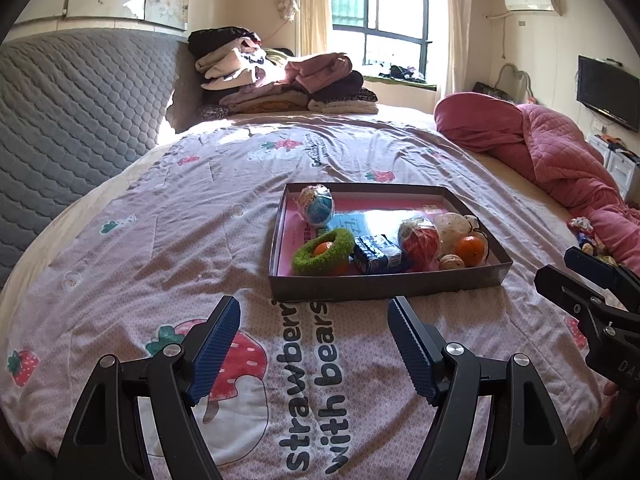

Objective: Organize objects

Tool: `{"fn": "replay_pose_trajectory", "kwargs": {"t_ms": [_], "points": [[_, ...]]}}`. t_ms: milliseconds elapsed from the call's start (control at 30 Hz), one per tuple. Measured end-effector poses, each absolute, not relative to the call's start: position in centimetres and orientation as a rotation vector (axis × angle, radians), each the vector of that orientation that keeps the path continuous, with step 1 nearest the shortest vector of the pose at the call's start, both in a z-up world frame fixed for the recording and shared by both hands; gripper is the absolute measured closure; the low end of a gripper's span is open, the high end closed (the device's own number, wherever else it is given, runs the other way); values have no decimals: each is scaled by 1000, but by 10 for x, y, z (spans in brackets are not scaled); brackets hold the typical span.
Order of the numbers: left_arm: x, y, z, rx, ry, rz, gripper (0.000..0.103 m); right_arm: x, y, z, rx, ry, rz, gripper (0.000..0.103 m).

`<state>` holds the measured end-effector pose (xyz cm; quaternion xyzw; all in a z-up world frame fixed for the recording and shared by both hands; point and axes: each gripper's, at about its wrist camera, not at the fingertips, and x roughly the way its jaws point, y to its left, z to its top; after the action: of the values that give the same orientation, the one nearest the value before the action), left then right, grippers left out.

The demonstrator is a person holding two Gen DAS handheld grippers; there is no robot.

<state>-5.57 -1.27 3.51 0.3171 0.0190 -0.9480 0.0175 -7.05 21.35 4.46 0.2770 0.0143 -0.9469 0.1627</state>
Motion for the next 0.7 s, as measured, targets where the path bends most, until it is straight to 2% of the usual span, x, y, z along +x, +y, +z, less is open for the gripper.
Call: {"fn": "replay_pose_trajectory", "kwargs": {"t_ms": [700], "points": [[-58, -6, 11, 1052, 58, -2910, 26, -67, 214, 34, 812, 36, -2704, 32]]}}
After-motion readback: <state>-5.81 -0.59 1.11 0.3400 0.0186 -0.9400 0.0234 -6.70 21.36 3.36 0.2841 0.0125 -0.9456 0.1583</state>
